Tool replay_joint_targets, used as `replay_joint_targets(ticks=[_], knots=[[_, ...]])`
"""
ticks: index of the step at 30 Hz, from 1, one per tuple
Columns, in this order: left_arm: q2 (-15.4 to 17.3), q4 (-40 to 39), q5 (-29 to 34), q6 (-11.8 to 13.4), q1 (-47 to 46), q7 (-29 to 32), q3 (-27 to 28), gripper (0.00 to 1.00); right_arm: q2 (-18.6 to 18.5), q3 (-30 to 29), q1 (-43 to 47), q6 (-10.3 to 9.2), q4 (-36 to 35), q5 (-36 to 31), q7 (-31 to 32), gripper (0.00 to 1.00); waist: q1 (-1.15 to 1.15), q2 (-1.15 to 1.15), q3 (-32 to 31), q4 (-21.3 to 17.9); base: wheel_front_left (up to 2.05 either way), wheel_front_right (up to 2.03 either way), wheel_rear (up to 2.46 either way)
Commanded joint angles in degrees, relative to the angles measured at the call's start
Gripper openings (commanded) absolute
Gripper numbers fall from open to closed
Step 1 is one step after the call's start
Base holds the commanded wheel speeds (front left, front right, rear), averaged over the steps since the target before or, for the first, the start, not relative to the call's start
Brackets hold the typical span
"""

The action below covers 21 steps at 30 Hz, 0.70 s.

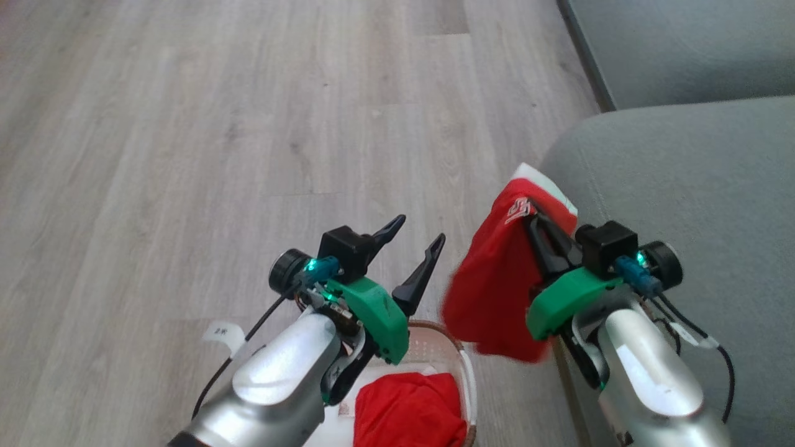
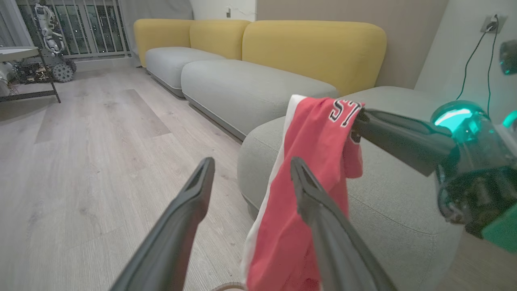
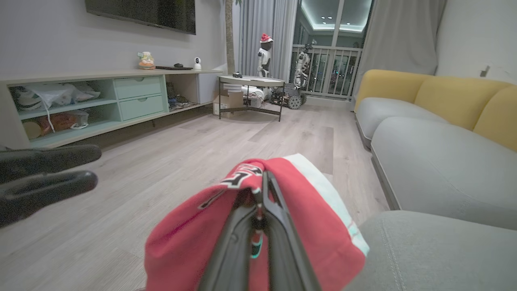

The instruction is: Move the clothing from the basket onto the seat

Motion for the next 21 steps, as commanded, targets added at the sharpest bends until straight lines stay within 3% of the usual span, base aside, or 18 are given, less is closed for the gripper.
replay_joint_targets(ticks=[1, 11, 21], knots=[[1.0, -2.1, 0.3, -0.2, -2.1, -0.7, 2.4, 1.00, 0.2, 0.5, -3.9, -0.01, -2.5, -0.6, -0.5, 0.00, 0.00, 0.00, 0.5, -1.5, 0.00, 0.00, 0.00], [2.1, -9.5, 6.2, -1.0, 3.5, -0.8, 7.3, 1.00, 0.2, -2.0, -4.0, -0.01, -6.1, -3.0, -0.5, 0.00, 0.00, 0.00, 2.4, -10.6, 0.00, 0.00, 0.00], [2.2, -10.7, 10.1, -2.2, 7.1, -0.8, 10.5, 1.00, 0.2, -2.9, -3.8, -0.01, -8.5, -3.7, -0.5, 0.00, 0.00, 0.00, 4.2, -19.7, 0.00, 0.00, 0.00]])
